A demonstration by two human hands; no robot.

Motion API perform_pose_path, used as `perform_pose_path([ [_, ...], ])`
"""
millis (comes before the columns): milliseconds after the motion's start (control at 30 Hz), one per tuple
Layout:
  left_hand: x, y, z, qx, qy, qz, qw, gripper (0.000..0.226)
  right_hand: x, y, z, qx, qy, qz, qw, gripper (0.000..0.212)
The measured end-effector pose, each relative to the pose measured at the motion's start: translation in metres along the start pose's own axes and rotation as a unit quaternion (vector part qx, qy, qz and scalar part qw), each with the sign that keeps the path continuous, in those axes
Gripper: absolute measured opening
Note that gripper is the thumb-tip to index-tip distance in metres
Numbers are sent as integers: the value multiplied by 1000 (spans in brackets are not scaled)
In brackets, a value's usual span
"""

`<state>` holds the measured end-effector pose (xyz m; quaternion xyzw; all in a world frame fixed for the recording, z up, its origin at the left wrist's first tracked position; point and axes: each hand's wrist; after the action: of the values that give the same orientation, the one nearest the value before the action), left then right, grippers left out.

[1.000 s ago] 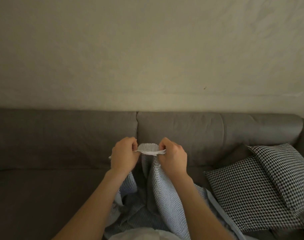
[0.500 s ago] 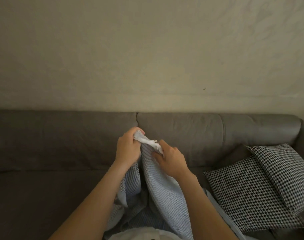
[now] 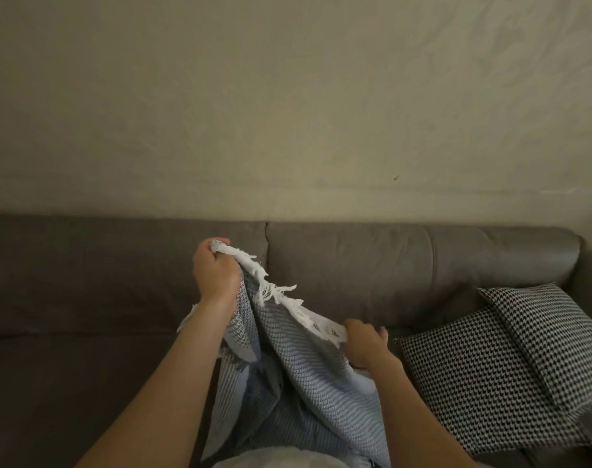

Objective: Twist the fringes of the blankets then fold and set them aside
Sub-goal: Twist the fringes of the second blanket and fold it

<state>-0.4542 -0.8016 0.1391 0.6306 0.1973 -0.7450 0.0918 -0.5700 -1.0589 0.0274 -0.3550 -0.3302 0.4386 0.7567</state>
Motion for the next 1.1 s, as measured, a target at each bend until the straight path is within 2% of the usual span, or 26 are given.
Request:
perform_pose_path([
  [67, 6, -3, 6, 22, -5, -17, 1000, 29, 5, -4, -2, 0, -9, -103, 995, 21],
  [133, 11, -7, 12, 62, -6, -46, 997, 30, 21, -16, 3, -12, -37, -240, 970, 15],
  [233, 17, -12, 19, 148, -1, -78, 986, 33, 71, -49, 16, -51, -100, -410, 905, 25],
  [367, 11, -17, 19, 215, 42, -93, 971, 33, 144, -109, 33, -102, -183, -554, 806, 30],
  [467, -21, -15, 9, 222, 43, 8, 974, 24, 194, -161, 46, -147, -290, -570, 755, 27],
  [567, -81, -8, -2, 193, 110, 92, 971, 26, 234, -210, 51, -232, -387, -517, 727, 34],
  [667, -148, -9, -12, 179, 184, 147, 955, 34, 260, -266, 69, -314, -420, -495, 693, 51],
  [733, -178, -13, -21, 176, 218, 158, 947, 42, 265, -293, 74, -361, -422, -488, 673, 54],
  [833, -195, -19, -25, 166, 241, 142, 946, 49, 253, -297, 76, -447, -377, -445, 678, 47],
  [933, -178, -16, -12, 172, 192, 133, 957, 48, 234, -269, 72, -501, -296, -369, 725, 35],
  [1033, -131, -8, -9, 148, 114, 76, 979, 42, 215, -232, 60, -508, -243, -268, 781, 40],
  [1100, -98, -8, -13, 118, 56, -9, 991, 42, 200, -206, 51, -455, -215, -266, 823, 37],
])
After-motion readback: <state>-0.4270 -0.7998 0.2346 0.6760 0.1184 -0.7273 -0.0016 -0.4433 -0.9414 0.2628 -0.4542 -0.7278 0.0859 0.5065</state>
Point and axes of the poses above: each hand's wrist, its own z-axis away from the middle knuckle, its own y-axis out of the palm, x = y × z
